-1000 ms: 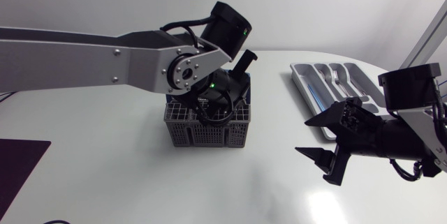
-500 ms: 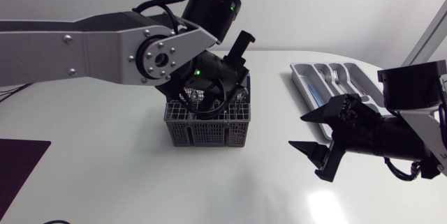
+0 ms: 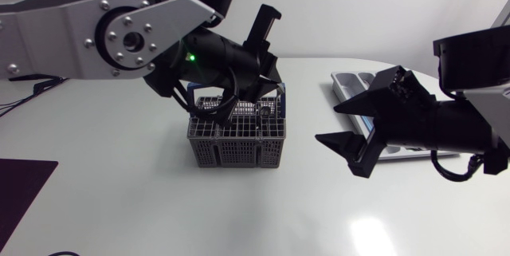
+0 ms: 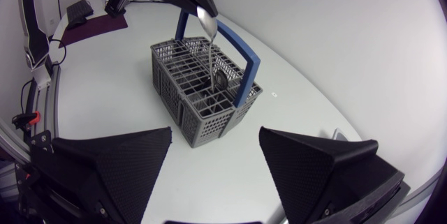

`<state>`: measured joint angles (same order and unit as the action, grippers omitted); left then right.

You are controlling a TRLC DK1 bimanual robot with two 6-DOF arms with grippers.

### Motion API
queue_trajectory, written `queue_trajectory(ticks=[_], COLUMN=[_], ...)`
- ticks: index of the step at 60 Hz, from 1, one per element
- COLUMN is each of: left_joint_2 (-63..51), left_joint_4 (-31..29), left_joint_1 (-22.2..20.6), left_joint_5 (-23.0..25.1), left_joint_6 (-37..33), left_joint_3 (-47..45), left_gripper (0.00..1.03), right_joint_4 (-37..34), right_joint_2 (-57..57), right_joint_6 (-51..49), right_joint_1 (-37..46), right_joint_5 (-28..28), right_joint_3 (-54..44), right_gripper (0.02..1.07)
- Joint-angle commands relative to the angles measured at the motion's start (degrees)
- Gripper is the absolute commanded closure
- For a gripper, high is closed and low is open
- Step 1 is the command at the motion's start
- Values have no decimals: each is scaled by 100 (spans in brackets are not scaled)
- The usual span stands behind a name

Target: Unload the cutlery basket into the drawer organizer.

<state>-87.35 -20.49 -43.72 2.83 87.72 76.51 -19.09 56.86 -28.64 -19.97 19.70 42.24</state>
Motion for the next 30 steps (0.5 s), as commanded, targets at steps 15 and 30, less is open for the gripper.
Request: queue_trajectory(ticks=[15, 30], left_joint_2=[60, 113], left_joint_4=[-482, -544], left_joint_1=[206, 277], left_joint_5=[939, 1448], left_joint_6=[606, 817], left_joint_3=[294, 338], left_gripper=[99, 99], right_joint_4=[72, 345], right_joint_2=[774, 1134], right_joint_6=[526, 746], right_joint_1=[-693, -807], right_joint_5=[51, 192], right_joint_3=[645, 839], right_gripper=[15, 32])
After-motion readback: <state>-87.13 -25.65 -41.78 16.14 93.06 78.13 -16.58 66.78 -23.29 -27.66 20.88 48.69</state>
